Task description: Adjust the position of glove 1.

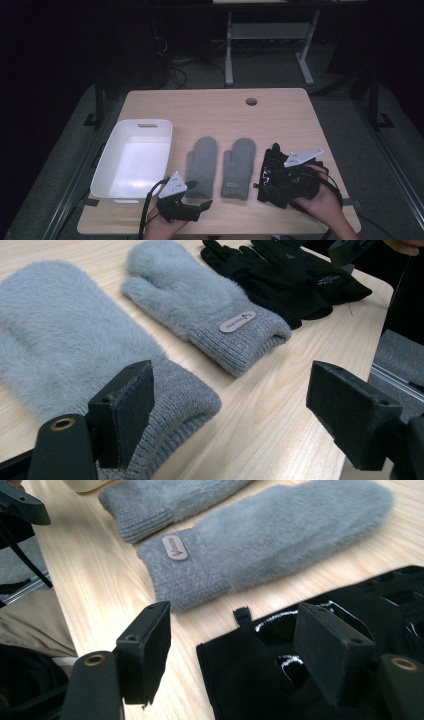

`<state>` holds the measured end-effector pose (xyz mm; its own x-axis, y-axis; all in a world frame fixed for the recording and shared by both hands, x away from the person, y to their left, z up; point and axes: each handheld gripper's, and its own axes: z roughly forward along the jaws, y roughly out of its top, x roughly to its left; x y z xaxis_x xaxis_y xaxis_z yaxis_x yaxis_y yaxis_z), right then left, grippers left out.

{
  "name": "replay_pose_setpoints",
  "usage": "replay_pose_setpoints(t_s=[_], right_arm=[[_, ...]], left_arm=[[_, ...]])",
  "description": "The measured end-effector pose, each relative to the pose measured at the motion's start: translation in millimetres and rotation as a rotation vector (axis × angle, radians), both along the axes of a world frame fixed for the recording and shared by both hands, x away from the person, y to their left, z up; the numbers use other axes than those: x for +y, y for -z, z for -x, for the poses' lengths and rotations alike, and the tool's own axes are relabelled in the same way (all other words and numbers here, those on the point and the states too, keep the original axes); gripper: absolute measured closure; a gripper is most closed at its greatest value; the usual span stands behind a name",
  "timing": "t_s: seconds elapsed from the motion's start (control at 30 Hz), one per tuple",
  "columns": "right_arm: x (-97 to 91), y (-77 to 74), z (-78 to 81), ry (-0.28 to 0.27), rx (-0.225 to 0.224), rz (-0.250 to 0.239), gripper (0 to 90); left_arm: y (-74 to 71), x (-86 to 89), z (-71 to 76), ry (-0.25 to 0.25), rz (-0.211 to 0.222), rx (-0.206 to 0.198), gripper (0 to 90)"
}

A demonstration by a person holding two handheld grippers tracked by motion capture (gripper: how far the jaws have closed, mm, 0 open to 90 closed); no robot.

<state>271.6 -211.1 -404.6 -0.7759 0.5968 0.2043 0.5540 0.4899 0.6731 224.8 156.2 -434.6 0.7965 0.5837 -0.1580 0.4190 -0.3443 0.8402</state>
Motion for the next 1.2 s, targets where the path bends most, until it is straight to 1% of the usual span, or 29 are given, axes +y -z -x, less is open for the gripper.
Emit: replay_pose_setpoints(t_s=[0.1, 0.13, 0.2, 0.27, 0.33, 0.47, 0.63, 0.7, 0.73, 0.8, 0.97, 1.0, 1.07, 1.13, 1.2], right_arm=[[4.5, -2.6, -4.9, -0.002, 0.014, 0.008, 28.5], [5.9, -3.5, -6.2, -0.006, 0.009, 0.014, 28.5], [10.9, -5.6, -11.2, -0.015, 0.014, 0.011, 28.3], [12.7, -6.4, -12.6, -0.017, 0.010, 0.020, 28.2], [15.8, -7.9, -15.8, -0.024, 0.019, 0.019, 28.2], [21.2, -12.1, -22.1, -0.045, 0.023, 0.019, 28.2], [29.9, -17.5, -27.8, -0.067, 0.021, 0.046, 28.2], [32.6, -18.2, -31.3, -0.081, 0.020, 0.039, 28.2], [36.3, -18.8, -33.8, -0.082, 0.027, 0.052, 28.3], [38.0, -18.6, -35.8, -0.088, 0.027, 0.054, 28.2], [48.9, -20.9, -44.4, -0.109, 0.031, 0.075, 28.2], [54.1, -22.1, -48.4, -0.120, 0.026, 0.087, 28.3], [57.0, -23.0, -50.4, -0.124, 0.026, 0.094, 28.3], [62.0, -24.3, -55.5, -0.138, 0.023, 0.110, 28.5], [66.0, -25.8, -61.0, -0.140, 0.024, 0.119, 29.1]], left_arm=[[0.5, 0.7, -0.4, -0.003, 0.003, 0.003, 19.2], [0.6, 0.8, -0.4, -0.003, 0.003, 0.004, 19.2], [0.8, 0.9, -0.2, -0.004, 0.003, 0.003, 19.2], [0.7, 0.8, -0.1, -0.003, 0.003, 0.004, 19.2], [0.6, 0.8, -0.2, -0.004, 0.005, 0.004, 19.2], [0.2, 1.6, -0.6, -0.003, 0.002, 0.000, 19.2], [0.0, 1.7, -0.4, -0.005, 0.003, 0.000, 19.2], [-0.1, 1.7, -0.5, -0.004, 0.000, -0.004, 19.2], [-0.2, 1.8, -0.6, -0.003, -0.002, -0.006, 19.2], [-0.3, 2.0, -0.7, -0.001, -0.006, -0.012, 19.2], [-0.4, 1.9, -0.1, -0.006, -0.002, -0.006, 19.1], [-0.5, 1.6, 0.1, -0.010, 0.004, -0.004, 19.1], [-0.8, 1.5, 0.1, -0.010, 0.004, -0.008, 19.1], [-1.4, 1.9, 0.3, -0.009, 0.000, -0.008, 19.1], [-1.2, 1.8, 0.5, -0.010, 0.004, -0.010, 19.1]])
